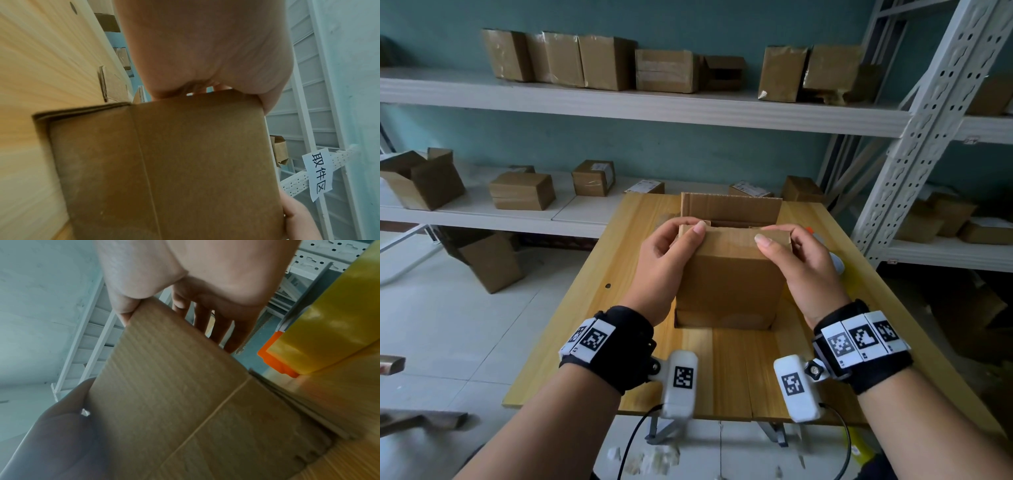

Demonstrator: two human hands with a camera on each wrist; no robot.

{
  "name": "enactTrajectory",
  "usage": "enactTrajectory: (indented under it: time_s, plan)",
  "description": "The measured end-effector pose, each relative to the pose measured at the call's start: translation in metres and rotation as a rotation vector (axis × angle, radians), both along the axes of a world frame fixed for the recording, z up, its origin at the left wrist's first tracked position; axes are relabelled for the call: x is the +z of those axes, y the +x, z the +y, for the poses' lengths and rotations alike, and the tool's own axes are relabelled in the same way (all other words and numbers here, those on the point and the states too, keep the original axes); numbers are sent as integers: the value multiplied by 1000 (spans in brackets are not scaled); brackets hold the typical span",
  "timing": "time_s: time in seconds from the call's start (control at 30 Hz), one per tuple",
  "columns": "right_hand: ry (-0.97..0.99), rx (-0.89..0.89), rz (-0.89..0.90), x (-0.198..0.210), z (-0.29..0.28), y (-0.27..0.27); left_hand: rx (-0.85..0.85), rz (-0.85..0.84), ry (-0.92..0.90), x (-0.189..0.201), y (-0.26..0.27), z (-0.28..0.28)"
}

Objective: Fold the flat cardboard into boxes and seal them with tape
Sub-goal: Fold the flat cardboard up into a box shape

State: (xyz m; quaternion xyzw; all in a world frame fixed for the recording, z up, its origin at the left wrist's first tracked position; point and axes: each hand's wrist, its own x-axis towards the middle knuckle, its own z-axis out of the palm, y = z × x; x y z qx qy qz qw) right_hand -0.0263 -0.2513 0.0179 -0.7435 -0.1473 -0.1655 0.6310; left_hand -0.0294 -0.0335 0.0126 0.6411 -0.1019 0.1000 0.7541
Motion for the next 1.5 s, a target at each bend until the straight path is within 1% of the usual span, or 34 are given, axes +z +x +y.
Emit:
enactTrajectory:
  time_s: [0.17, 0.33, 0.73, 0.9, 0.97, 1.07, 1.2, 1.3, 1.37, 1.5]
  plan:
    - [-34, -33, -22, 0, 1, -1, 13, 1, -10, -1, 1, -1]
    - [-11, -76, -14, -4, 4, 3, 28, 31, -42, -1, 2, -4]
    - [-61, -129, -60, -5, 9, 4, 36, 26, -24, 6, -3, -8]
    - [-8, -112, -4, 0, 11, 3, 33, 40, -21, 10, -2, -9]
    - [5, -120, 15, -1, 12, 3, 22, 75, -54, 11, 0, -7]
    - [30, -140, 38, -1, 16, 2, -1, 112, -157, 13, 3, -6]
    - [58, -150, 71, 0, 18, 1, 1, 104, -269, 12, 6, -8]
    - [24, -150, 76, 2, 16, -1, 16, 67, -334, 10, 8, -8]
    - [-8, -147, 71, 4, 13, -4, 0, 57, -355, 10, 8, -7]
    - [-29, -159, 80, 5, 11, -6, -25, 56, -308, 10, 9, -5]
